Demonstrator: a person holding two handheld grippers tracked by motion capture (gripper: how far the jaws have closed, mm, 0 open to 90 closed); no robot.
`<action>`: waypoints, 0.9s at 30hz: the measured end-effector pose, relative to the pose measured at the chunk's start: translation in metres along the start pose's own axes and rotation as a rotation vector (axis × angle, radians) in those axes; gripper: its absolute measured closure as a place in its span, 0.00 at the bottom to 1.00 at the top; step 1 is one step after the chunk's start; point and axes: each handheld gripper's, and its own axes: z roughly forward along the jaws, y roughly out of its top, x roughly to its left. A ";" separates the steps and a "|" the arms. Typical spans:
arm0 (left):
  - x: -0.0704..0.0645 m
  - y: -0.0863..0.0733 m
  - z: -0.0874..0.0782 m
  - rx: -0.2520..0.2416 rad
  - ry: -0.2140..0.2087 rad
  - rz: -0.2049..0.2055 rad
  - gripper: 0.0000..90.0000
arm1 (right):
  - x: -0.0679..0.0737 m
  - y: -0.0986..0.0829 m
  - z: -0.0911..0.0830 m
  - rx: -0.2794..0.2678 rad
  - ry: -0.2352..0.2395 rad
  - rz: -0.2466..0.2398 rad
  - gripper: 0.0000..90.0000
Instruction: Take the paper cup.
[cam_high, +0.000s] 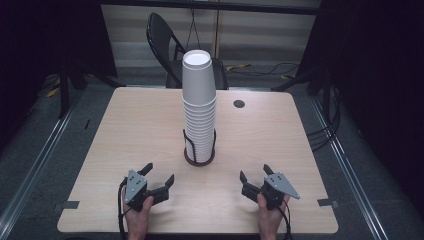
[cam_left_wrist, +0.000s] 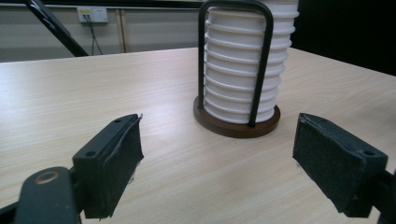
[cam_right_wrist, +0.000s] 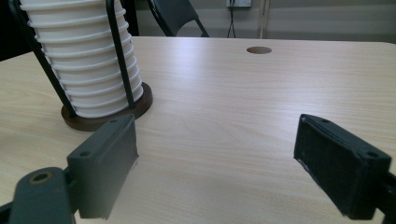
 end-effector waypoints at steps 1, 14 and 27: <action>0.002 0.000 0.001 0.011 -0.005 -0.017 0.17 | 0.000 0.000 0.000 0.002 0.001 -0.009 0.14; 0.002 0.011 0.000 0.010 -0.023 -0.054 0.18 | 0.003 0.001 0.003 0.026 -0.005 -0.035 0.14; 0.000 0.032 -0.001 0.007 -0.083 -0.043 0.23 | 0.003 0.001 0.002 0.019 -0.015 -0.028 0.14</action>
